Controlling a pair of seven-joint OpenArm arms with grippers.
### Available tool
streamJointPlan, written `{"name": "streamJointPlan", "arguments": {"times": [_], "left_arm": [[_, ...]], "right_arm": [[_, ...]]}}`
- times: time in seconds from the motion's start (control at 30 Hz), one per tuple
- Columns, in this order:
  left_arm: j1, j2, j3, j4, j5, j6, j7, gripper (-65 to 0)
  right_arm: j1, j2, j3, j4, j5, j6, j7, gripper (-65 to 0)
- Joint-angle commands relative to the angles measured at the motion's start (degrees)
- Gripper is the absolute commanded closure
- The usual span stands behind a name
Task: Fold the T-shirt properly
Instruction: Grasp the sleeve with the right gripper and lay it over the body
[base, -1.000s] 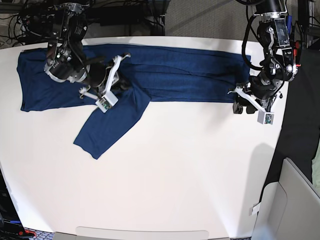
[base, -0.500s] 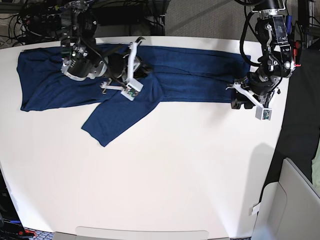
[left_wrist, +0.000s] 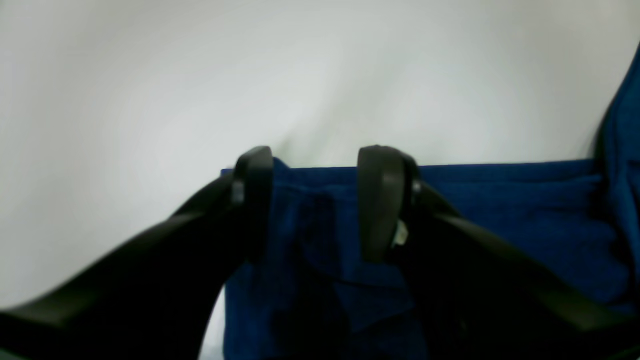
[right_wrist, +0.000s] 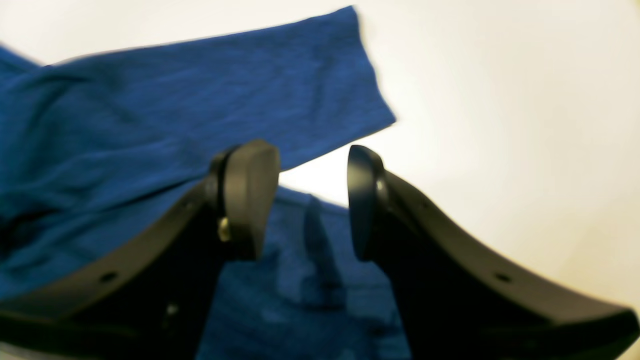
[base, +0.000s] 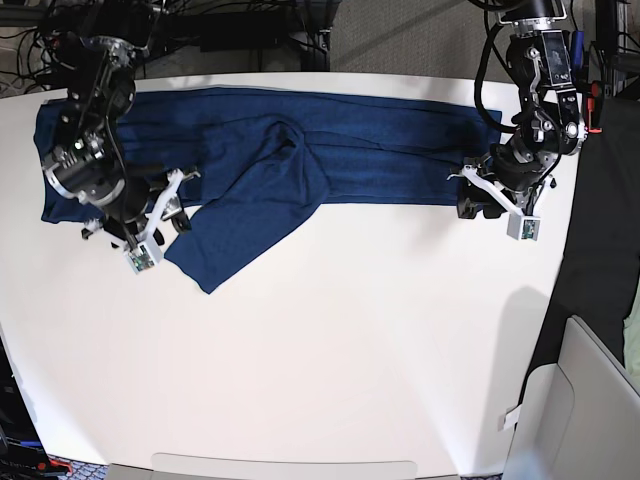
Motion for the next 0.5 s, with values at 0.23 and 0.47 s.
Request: {"name": "streamJointPlan", "arguments": {"times": [0.23,0.47], "left_arm": [[-0.52,-0.68,-0.11,0.97,-0.53,-0.27,-1.24,-27.4],[-0.52,-0.68,-0.37,0.97,-0.53,-0.27,-1.24,-27.4]], "right_arm": [[6.96,0.47,0.11,-16.98,-7.52,0.03,15.89,-26.7],[11.36,0.64,0.20,-26.47,-10.24,0.03,24.42,-26.7]]}}
